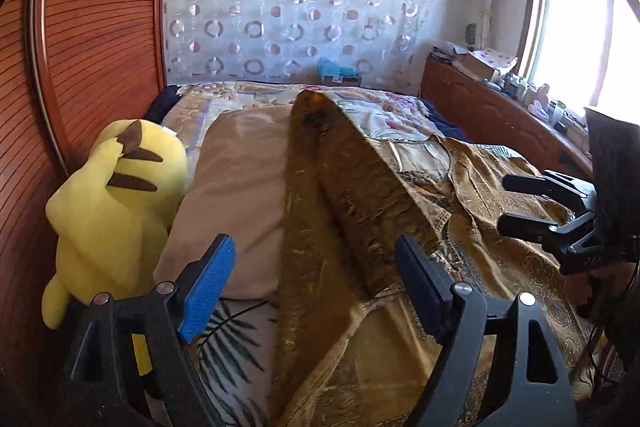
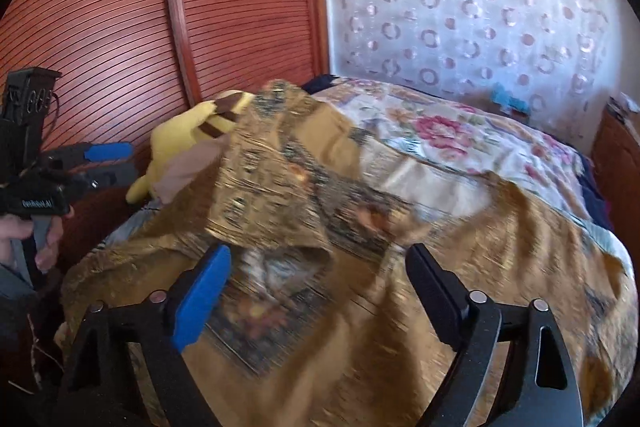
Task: Fold small clothes
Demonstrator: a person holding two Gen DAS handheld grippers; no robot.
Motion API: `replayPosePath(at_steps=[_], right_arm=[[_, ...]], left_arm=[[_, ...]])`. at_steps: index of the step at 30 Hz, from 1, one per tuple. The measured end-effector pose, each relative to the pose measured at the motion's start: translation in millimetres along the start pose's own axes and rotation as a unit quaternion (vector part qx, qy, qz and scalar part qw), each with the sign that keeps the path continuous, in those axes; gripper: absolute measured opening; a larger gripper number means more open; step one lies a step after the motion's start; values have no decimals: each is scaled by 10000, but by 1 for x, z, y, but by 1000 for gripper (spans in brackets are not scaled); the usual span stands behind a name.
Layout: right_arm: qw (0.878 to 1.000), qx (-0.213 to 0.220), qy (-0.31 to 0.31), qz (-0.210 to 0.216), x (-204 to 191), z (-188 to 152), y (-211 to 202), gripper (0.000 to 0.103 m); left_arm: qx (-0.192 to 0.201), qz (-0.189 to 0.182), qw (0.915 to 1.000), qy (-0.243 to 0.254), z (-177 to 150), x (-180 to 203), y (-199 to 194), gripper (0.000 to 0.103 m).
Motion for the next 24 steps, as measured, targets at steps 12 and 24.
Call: replayPosePath(at_steps=[12, 24], right_arm=[[9930, -724, -345, 862, -37, 9, 89, 15], [9981, -147, -300, -526, 77, 76, 109, 9]], left_arm=[[-28, 140, 9998, -121, -13, -23, 1, 82], [80, 114, 9999, 60, -10, -12, 13, 82]])
Point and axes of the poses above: each gripper's, at about its wrist camera, not at the fingertips, and y roughly the way its jaws point, x to its right, z to its top, the point moved 9 cm from there along y, roughly the way its jaws point, and after that the axes turned 10 degrees about x, right-handed, at the moved point
